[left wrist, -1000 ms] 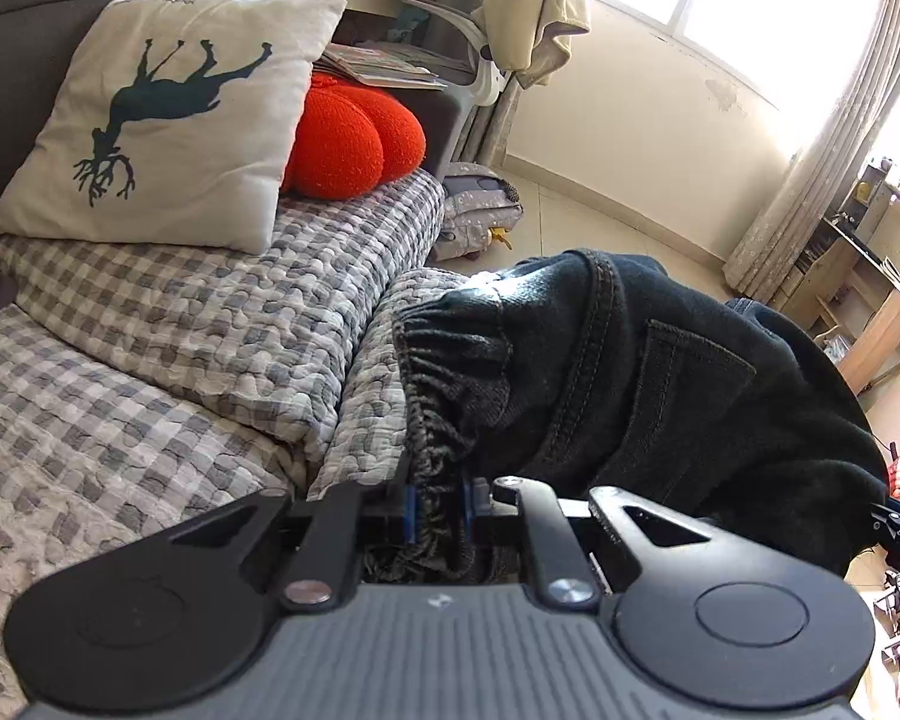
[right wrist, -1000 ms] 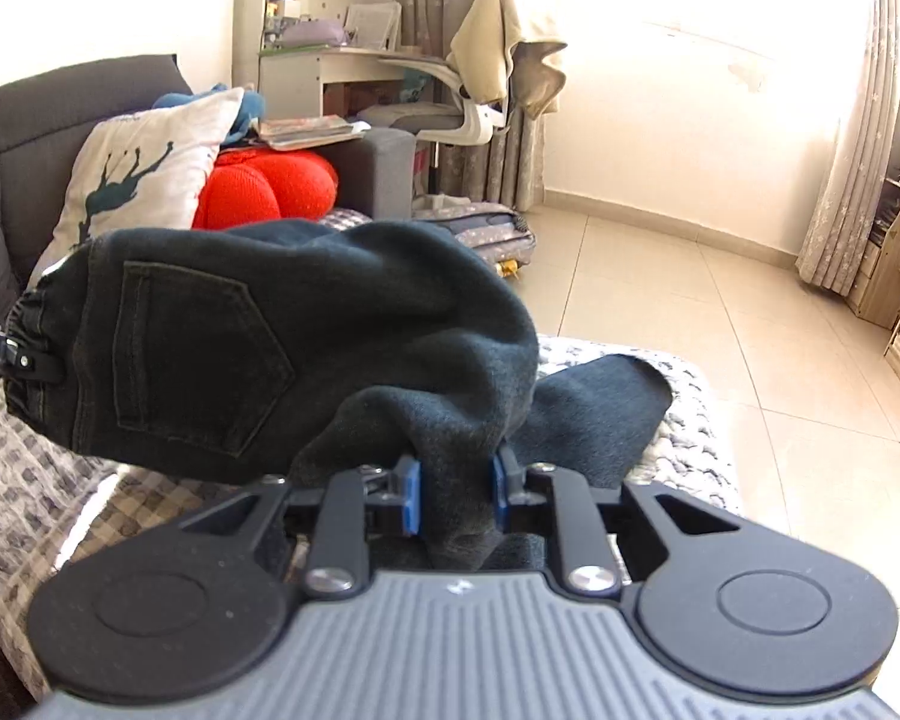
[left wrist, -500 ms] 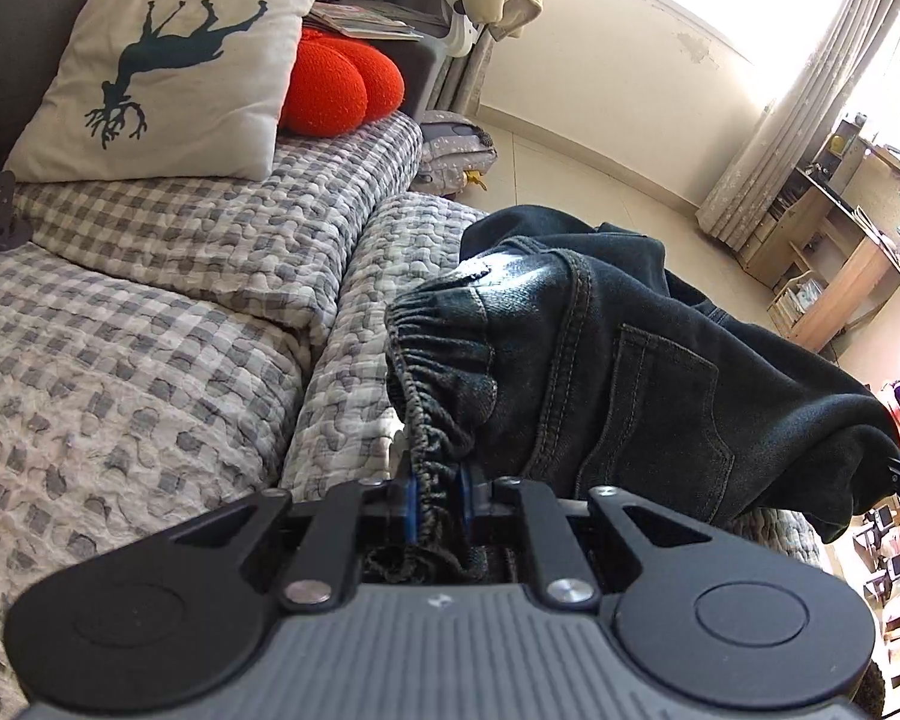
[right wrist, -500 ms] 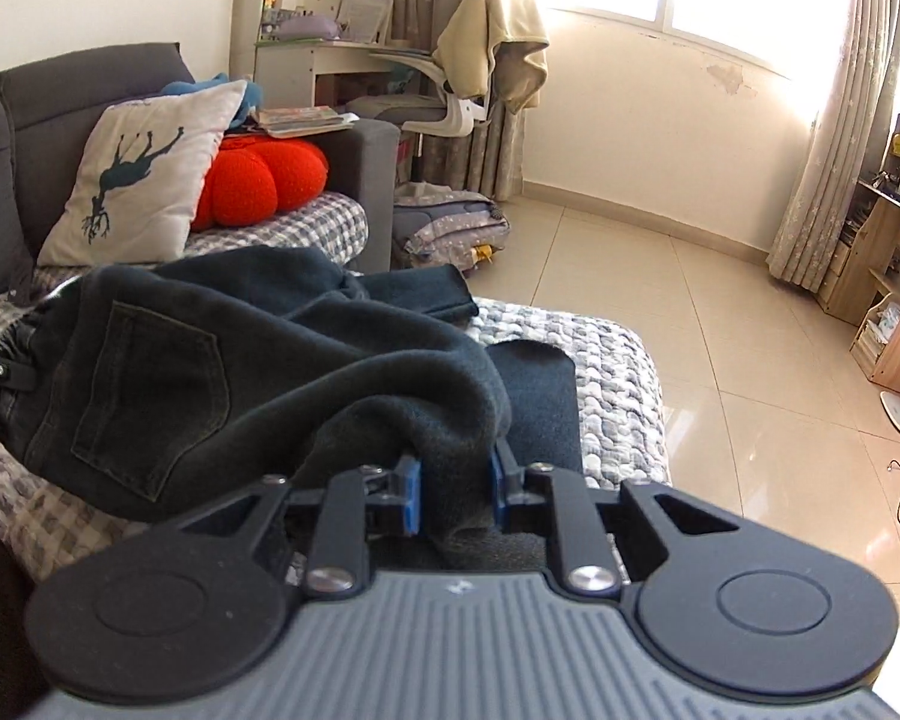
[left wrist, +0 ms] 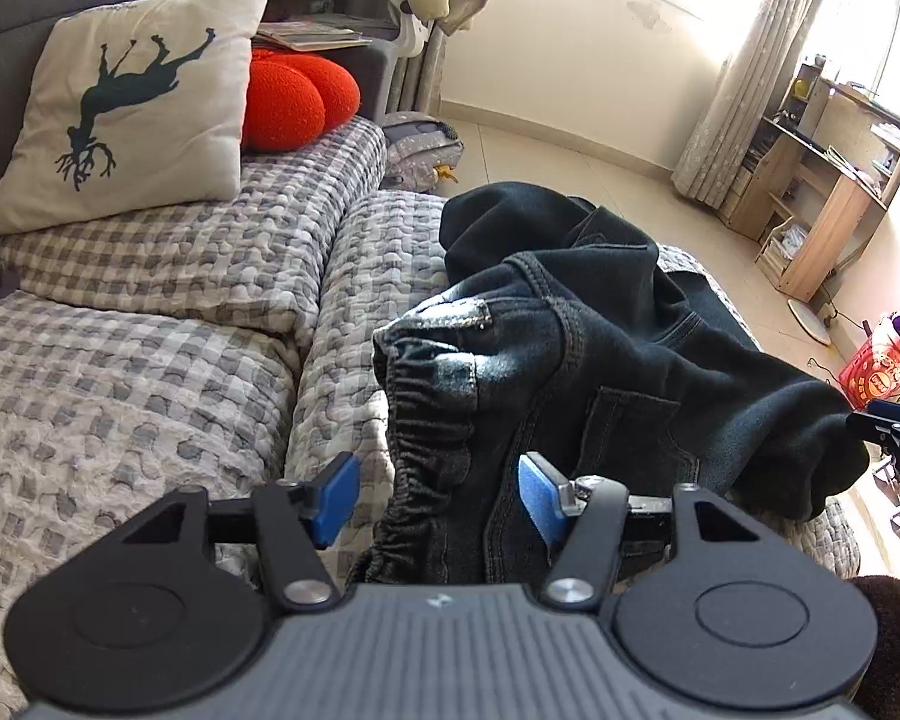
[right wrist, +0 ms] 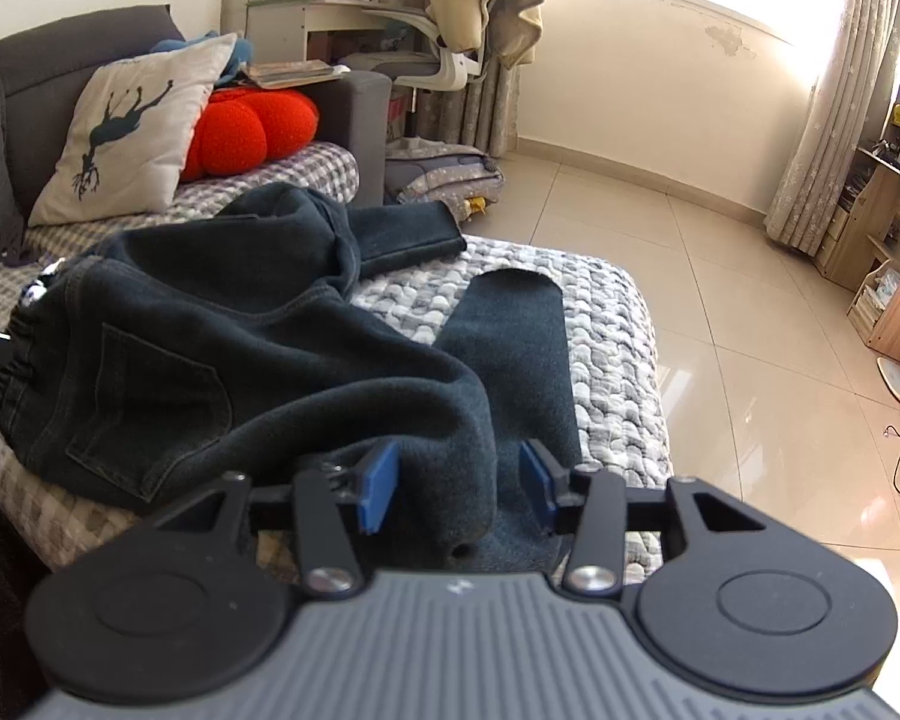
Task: Fold clothes
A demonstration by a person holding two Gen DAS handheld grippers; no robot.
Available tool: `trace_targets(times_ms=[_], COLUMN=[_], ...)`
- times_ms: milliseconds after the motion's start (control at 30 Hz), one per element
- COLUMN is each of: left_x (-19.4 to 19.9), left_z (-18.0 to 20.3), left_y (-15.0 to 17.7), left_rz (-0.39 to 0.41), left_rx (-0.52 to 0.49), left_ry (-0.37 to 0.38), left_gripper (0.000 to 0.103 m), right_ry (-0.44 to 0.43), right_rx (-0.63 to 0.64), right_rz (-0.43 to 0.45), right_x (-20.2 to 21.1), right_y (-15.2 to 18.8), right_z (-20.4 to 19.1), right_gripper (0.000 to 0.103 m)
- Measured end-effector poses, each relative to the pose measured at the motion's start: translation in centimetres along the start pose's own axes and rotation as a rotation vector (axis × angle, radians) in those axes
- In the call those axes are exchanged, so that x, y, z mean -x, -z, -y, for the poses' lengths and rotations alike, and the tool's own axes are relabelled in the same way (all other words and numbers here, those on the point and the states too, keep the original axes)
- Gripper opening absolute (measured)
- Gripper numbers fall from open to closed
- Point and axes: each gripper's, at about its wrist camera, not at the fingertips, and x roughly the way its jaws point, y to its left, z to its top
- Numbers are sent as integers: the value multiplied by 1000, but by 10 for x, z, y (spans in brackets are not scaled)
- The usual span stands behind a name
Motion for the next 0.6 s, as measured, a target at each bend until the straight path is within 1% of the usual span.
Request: trace_targets(times_ms=[133, 200, 267, 333, 367, 400, 467, 533, 600], left_x=[-7, -9, -10, -10, -10, -10, -10, -10, -9], left_z=[7, 15, 23, 29, 34, 37, 45, 49, 51], left_y=[-4, 3, 13, 20, 23, 25, 28, 30, 32], left_rz=[-16, -28, -26, -33, -30, -21, -6, 4, 10], left_rx=[-45, -101, -169, -217, -242, -257, -289, -309, -318], left_ry=[-13, -42, -54, -30, -7, -7, -17, -35, -38], left_gripper=[65, 65, 65, 65, 71, 75, 76, 76, 76], right_ry=[-36, -60, -96, -150, -180, -213, -274, -304, -307], right_rx=[36, 57, 77, 85, 89, 86, 67, 52, 45], right_rz=[31, 43, 40, 16, 3, -18, -65, -105, -138], right_x=[8, 12, 14, 11, 9, 5, -6, -18, -30], right_y=[-8, -9, -5, -1, 1, 2, 5, 8, 10], right_z=[-14, -23, -32, -38, -41, -45, -52, -60, -67], right_gripper=[51, 47, 46, 46, 46, 46, 46, 46, 47])
